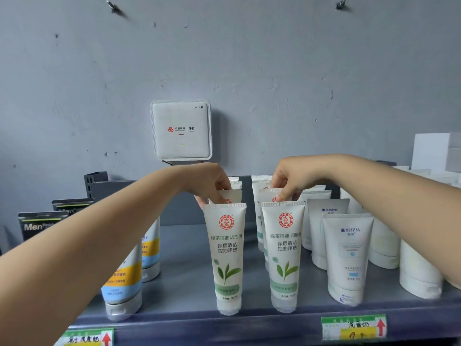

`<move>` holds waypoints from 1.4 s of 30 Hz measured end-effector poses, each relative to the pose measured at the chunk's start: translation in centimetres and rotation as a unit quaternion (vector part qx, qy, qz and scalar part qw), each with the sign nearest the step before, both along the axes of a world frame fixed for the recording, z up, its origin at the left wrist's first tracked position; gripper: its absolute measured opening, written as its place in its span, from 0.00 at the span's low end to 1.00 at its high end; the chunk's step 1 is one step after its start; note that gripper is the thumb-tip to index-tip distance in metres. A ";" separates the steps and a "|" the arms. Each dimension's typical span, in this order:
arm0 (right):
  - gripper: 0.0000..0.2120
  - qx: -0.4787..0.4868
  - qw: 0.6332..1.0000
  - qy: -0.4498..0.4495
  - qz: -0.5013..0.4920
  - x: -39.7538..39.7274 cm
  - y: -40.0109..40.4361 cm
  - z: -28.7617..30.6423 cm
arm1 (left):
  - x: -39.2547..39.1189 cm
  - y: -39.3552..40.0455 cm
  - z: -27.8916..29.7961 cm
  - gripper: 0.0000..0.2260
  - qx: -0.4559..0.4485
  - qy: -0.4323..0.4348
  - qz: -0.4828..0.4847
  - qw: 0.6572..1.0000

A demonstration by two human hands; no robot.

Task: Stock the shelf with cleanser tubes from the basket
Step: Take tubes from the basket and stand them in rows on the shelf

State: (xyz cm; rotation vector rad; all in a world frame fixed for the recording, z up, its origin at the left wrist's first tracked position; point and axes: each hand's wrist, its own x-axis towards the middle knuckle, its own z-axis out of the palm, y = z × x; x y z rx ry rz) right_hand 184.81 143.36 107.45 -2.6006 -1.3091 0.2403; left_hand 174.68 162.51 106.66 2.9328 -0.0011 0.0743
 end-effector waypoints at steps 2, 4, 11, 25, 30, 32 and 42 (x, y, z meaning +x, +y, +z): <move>0.04 0.001 1.000 0.011 0.005 0.0 -0.2 0.0 | 0.0 0.1 0.0 0.06 -0.021 0.006 0.000 1.000; 0.04 0.007 1.000 0.014 0.009 -0.2 -0.4 -0.1 | -0.1 0.0 0.0 0.04 -0.038 0.008 0.000 0.999; 0.10 0.007 1.000 0.026 0.004 -0.6 -0.6 0.0 | -0.1 -0.1 0.0 0.05 -0.056 0.013 -0.001 0.998; 0.07 0.023 1.000 0.017 0.003 -0.7 -0.6 -0.2 | -0.5 -0.1 0.1 0.07 -0.071 0.026 -0.004 0.997; 0.05 0.017 1.000 0.020 0.008 -1.0 -0.6 -0.2 | -0.6 -0.1 0.0 0.05 -0.073 0.025 -0.005 0.997; 0.04 0.022 1.000 0.018 0.010 -1.0 -0.6 -0.1 | -0.7 -0.2 0.2 0.06 -0.078 0.023 -0.009 0.997; 0.08 0.169 0.986 0.005 -0.004 0.9 0.3 2.8 | 0.5 0.2 4.5 0.05 -0.090 -0.109 0.012 0.990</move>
